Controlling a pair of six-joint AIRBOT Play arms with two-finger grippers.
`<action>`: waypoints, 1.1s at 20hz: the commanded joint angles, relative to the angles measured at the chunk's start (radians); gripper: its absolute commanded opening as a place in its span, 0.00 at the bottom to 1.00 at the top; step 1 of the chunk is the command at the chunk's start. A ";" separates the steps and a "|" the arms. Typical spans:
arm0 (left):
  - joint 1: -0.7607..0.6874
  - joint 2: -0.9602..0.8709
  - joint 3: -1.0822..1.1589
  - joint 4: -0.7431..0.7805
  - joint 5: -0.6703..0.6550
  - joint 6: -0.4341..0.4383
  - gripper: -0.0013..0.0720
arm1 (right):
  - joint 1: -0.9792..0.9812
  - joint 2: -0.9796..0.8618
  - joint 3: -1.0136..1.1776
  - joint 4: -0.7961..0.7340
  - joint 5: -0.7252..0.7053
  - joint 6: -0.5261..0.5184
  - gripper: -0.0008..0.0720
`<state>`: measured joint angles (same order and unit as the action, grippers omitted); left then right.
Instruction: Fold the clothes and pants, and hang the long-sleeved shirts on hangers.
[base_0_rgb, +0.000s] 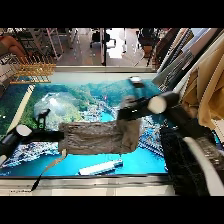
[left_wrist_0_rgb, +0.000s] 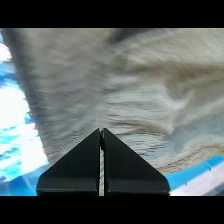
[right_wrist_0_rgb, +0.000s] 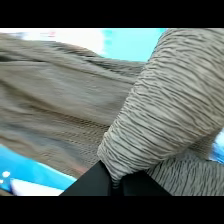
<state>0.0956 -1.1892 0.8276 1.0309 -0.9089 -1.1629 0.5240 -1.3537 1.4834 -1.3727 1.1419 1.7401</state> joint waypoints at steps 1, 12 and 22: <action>0.145 0.080 0.134 0.087 -0.208 -0.068 0.04 | 0.248 -0.131 0.005 0.062 -0.277 0.058 0.04; 0.356 0.285 0.136 -0.042 -0.371 -0.041 0.04 | 0.161 -0.308 0.304 0.092 -0.040 -0.178 0.73; -0.039 -0.025 0.000 -0.119 -0.107 0.072 0.04 | -0.337 -0.169 -0.347 0.528 0.057 -0.336 0.90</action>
<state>0.1440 -1.0969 0.8406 0.9207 -1.1007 -1.0985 0.2840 -1.5391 1.3296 -1.0447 1.2343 1.5024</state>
